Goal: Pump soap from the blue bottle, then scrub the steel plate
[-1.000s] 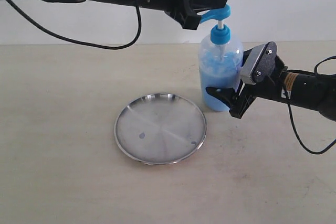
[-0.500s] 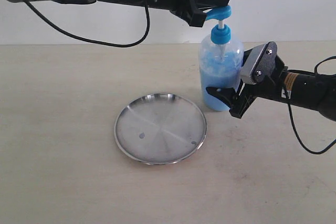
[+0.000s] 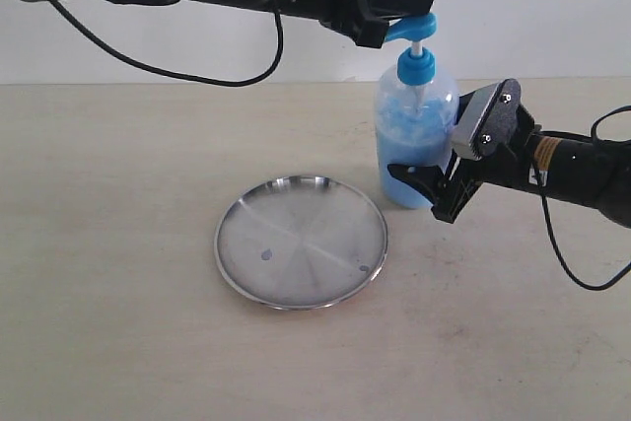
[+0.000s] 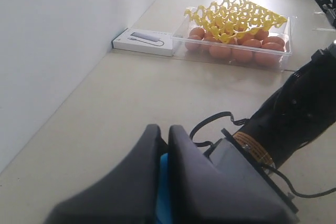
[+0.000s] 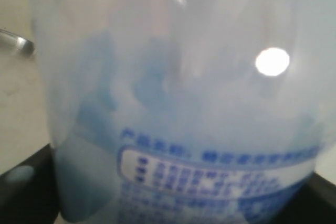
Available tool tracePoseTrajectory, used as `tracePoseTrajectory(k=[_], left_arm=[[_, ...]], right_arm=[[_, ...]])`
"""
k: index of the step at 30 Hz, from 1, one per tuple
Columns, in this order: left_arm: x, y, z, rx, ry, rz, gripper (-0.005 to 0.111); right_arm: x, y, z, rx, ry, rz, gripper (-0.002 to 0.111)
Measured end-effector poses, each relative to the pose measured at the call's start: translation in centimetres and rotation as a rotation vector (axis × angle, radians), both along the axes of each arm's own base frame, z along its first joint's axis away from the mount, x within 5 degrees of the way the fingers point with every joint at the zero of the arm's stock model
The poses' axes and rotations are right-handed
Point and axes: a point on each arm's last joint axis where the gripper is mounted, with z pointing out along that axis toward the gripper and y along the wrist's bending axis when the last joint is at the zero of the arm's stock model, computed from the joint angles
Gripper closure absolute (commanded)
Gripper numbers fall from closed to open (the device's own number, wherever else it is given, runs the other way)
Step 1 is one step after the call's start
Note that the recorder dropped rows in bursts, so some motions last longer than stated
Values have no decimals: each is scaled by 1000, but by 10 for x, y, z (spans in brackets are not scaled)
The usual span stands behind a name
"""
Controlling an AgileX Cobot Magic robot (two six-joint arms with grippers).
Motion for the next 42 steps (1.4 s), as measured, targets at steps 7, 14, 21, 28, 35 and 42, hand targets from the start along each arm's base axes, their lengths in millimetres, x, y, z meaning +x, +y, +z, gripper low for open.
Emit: tracePoseTrajectory(k=[7, 14, 21, 28, 35, 42], left_arm=[[3, -3, -9, -22, 43, -6, 103], [4, -4, -12, -28, 63, -3, 103], [4, -4, -10, -52, 60, 5, 103], [10, -4, 1, -73, -35, 34, 103], [11, 1, 26, -78, -111, 97, 103], [10, 1, 30, -84, -112, 101, 103]], right_arm=[[0, 0, 0, 2, -2, -7, 58], [1, -1, 0, 3, -1, -11, 58], [1, -1, 0, 5, -1, -16, 58], [3, -3, 1, 63, 33, -61, 58], [5, -7, 0, 169, 100, -153, 58], [8, -11, -2, 291, 169, -245, 58]])
